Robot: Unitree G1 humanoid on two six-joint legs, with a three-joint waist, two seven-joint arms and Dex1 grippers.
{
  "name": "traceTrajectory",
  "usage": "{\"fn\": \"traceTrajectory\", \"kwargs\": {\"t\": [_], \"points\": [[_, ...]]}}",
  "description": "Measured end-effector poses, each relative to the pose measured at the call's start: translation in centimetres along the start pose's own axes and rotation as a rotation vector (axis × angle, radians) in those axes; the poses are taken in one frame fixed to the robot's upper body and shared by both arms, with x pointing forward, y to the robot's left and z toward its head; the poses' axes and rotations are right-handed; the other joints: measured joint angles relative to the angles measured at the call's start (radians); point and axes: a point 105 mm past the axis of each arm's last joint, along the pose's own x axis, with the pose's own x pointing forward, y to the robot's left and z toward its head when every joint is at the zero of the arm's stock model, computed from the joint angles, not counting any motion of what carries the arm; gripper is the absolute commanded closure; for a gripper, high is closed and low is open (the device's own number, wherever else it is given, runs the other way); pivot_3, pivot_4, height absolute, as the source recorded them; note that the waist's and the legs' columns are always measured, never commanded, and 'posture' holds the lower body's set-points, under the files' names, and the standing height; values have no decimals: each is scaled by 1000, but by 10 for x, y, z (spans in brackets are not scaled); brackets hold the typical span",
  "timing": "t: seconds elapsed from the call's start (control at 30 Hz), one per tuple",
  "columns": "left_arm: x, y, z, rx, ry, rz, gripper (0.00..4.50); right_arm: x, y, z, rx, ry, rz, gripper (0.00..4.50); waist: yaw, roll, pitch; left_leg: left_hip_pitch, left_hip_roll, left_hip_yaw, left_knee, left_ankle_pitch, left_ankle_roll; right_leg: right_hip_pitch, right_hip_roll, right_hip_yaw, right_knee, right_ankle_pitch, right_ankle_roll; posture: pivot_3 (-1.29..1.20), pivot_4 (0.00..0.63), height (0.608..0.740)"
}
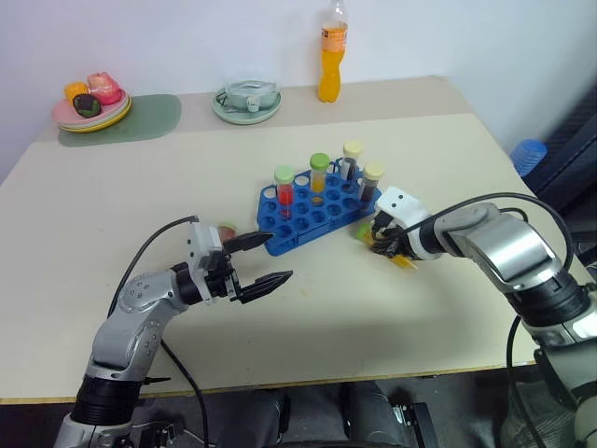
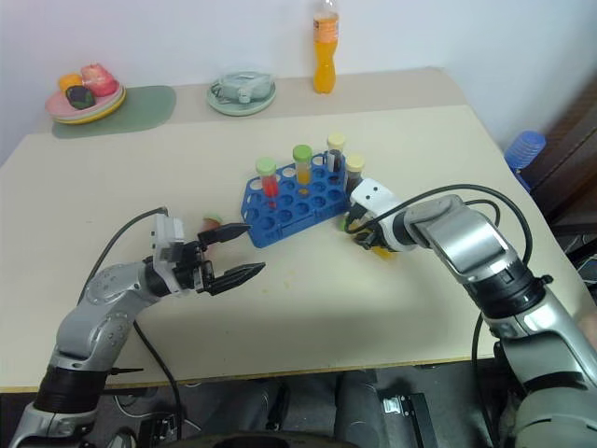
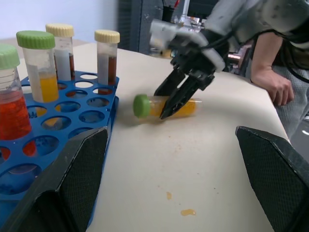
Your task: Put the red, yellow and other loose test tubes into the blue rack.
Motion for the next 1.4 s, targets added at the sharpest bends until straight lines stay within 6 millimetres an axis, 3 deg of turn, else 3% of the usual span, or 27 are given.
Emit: {"fn": "traceTrajectory", "kwargs": {"t": [0.17,0.37,0.47,0.57,0.8,0.93,1.07,1.4], "points": [[-2,2,-3,-2,-3,12,162,-4,43,44,-117,-445,212,3691,0,0,0,1,0,0,0,0,0,0,0,0,1,0,0,0,150,740],[-4,5,-4,-1,-1,20,162,-8,38,79,-134,-719,100,3691,0,0,0,1,0,0,1,0,0,1,0,0,1,0,0,0,150,740],[-4,6,-4,3,-2,24,162,0,24,91,-100,-831,13,3691,-3,0,0,2,0,0,0,0,0,0,1,0,2,0,0,0,150,740],[-5,7,-4,3,-2,29,162,16,8,88,-58,-883,-87,3691,-3,0,0,1,0,0,0,0,0,0,1,0,2,0,0,0,150,740],[-10,17,2,16,-24,104,162,45,-3,75,2,-927,-198,3691,-12,0,0,2,0,-1,0,0,0,0,1,0,2,0,0,0,150,740],[-15,18,-1,11,-22,136,162,50,-7,76,-13,-949,-234,3691,-26,0,0,2,0,-1,-1,0,0,0,1,0,2,0,0,0,150,740],[-20,22,1,23,-29,173,162,55,-14,64,3,-929,-280,3691,-28,0,0,2,0,-1,-1,0,0,0,1,0,2,0,0,0,150,740],[-23,26,2,24,-41,221,162,58,-18,64,-9,-964,-320,3691,-29,1,0,3,0,-1,-1,0,0,1,1,0,2,0,0,0,150,740]]}}
